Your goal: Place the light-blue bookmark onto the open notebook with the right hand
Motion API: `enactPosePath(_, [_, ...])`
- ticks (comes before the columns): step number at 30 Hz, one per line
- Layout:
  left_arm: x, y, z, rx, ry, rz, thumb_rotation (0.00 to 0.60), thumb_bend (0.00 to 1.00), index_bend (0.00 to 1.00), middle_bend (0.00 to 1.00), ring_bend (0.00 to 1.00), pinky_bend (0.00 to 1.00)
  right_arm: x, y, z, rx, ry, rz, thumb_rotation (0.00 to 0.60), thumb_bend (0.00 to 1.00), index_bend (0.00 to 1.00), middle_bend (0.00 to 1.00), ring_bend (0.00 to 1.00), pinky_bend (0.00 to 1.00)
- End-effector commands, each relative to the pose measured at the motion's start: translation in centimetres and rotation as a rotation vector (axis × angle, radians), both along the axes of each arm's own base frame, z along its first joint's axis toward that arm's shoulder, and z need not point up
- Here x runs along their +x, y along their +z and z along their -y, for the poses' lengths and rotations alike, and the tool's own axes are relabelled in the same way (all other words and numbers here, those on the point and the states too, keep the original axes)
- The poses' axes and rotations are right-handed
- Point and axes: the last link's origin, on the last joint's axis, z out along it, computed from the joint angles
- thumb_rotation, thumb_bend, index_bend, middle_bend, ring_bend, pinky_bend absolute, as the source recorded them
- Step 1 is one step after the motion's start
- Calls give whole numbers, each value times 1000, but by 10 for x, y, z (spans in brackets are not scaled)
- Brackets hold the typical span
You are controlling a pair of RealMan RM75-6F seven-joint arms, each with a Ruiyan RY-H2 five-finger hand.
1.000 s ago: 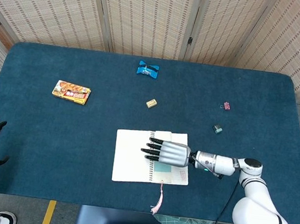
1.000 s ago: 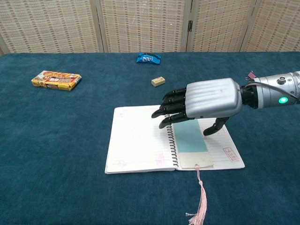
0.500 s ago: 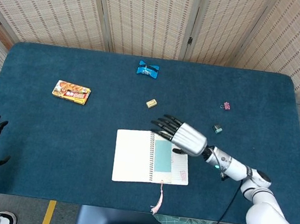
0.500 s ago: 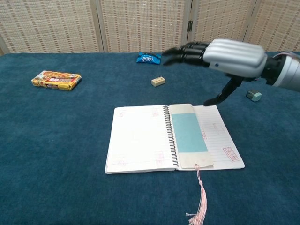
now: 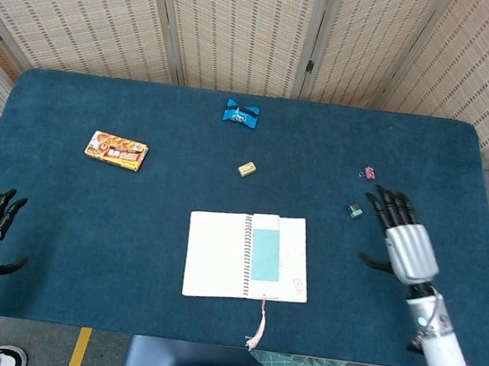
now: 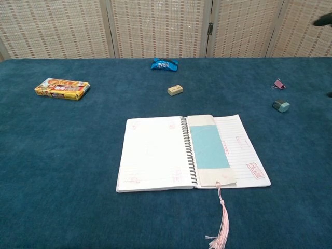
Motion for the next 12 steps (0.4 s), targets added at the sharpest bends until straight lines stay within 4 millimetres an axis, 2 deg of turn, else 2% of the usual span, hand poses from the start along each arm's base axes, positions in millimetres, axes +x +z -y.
enactPosePath(1, [4,-2,6,-21,-25,7,600,216,113,0,0,14,-55,59,-72,-81,-381,-171,600,0,0,0,0,0])
enactPosePath(4, [6,-3,9,-32,-38,11,600,218,104,0,0,14,-64,63,-87,-61,-412,-145,600,0,0,0,0,0])
enactPosePath(8, [10,-5,12,-37,-60,12,600,215,88,0,0,14,-59,72,-94,-84,-400,-134,600,0,0,0,0,0])
enactPosePath(12, [11,-6,15,-39,-63,6,600,215,88,0,0,14,-55,68,-97,-55,-387,-129,600,0,0,0,0,0])
